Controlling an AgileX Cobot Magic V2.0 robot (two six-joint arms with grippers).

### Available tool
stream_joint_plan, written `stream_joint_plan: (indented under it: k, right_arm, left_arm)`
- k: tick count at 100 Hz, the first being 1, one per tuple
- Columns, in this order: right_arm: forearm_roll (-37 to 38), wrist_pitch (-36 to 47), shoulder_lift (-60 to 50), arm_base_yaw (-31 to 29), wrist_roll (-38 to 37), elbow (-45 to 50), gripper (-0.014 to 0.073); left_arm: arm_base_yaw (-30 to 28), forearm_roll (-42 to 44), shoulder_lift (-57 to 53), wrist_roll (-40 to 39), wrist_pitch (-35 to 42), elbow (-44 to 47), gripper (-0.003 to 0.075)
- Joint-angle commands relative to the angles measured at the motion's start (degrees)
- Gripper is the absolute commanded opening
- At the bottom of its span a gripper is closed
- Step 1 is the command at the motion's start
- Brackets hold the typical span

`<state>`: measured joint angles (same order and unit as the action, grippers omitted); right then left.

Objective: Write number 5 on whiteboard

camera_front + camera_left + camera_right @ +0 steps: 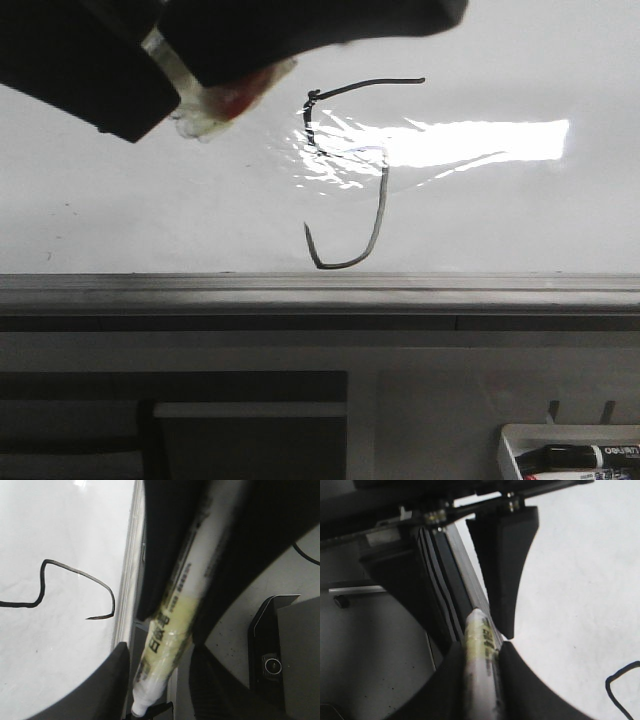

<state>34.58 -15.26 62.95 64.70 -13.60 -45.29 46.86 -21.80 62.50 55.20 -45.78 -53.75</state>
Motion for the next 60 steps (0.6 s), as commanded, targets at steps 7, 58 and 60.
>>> stream_joint_plan:
  k: [7, 58, 60]
  right_arm:
    - [0.9, 3.8, -1.2, 0.0, -0.3, -2.0, -0.0069]
    - [0.6, -1.0, -1.2, -0.3, -0.3, -0.9, -0.0069]
    - [0.5, -1.0, -1.2, -0.3, -0.4, -0.5, -0.0069]
  left_arm:
    - [0.1, -1.0, -0.2, -1.0, 2.9, -1.5, 0.0239]
    - [0.1, -1.5, 6.3, -1.0, 4.0, -1.5, 0.0218]
    - [0.1, -1.5, 6.4, -1.0, 4.0, -1.5, 0.0218]
